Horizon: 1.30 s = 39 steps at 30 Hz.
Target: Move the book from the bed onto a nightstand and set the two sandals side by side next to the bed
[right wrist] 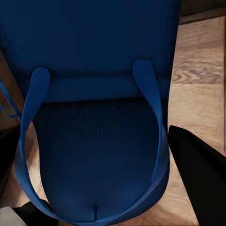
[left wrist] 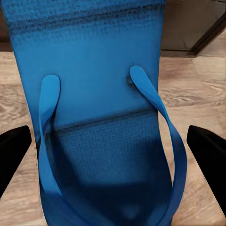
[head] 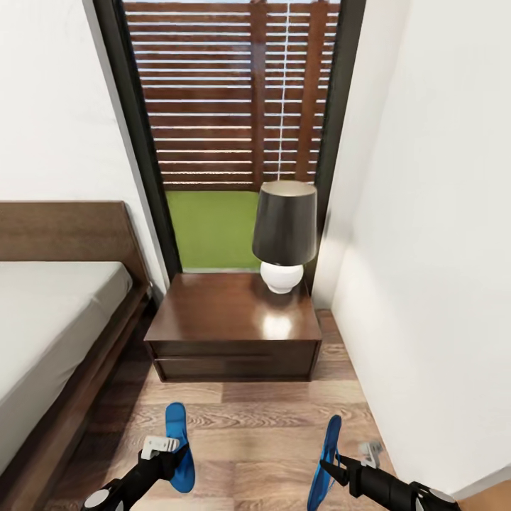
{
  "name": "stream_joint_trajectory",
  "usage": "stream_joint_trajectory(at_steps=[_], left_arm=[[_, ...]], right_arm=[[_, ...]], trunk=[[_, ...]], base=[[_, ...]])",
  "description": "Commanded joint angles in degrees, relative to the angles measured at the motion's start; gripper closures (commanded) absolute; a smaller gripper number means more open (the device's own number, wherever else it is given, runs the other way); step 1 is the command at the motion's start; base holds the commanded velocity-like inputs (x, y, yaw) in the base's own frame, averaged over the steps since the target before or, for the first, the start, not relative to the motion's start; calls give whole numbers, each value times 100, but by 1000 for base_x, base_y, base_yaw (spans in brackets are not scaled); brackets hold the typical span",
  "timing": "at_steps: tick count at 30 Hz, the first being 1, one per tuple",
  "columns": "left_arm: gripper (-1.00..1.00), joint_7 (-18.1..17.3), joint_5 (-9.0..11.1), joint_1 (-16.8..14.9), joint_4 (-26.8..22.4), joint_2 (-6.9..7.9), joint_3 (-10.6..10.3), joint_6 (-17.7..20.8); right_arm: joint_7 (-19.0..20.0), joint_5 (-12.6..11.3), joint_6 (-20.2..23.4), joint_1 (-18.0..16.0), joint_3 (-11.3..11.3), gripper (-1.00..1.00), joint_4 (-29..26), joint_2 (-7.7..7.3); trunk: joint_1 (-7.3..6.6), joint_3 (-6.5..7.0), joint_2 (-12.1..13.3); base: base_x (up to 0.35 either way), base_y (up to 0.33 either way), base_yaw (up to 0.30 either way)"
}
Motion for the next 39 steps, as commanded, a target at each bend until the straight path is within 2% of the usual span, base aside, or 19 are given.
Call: stream_joint_trajectory(at_steps=[1,39], left_arm=[[100,-30,-52,-6,3,-5,43,-31],[100,-29,-53,-6,9,-6,46,-31]], right_arm=[[37,48,14,-7,-49,100,-3,6],[28,48,16,-5,-49,100,-2,6]], trunk=[[2,-5,-2],[2,-5,-2]], base=[[249,-126,128],[14,-31,231]])
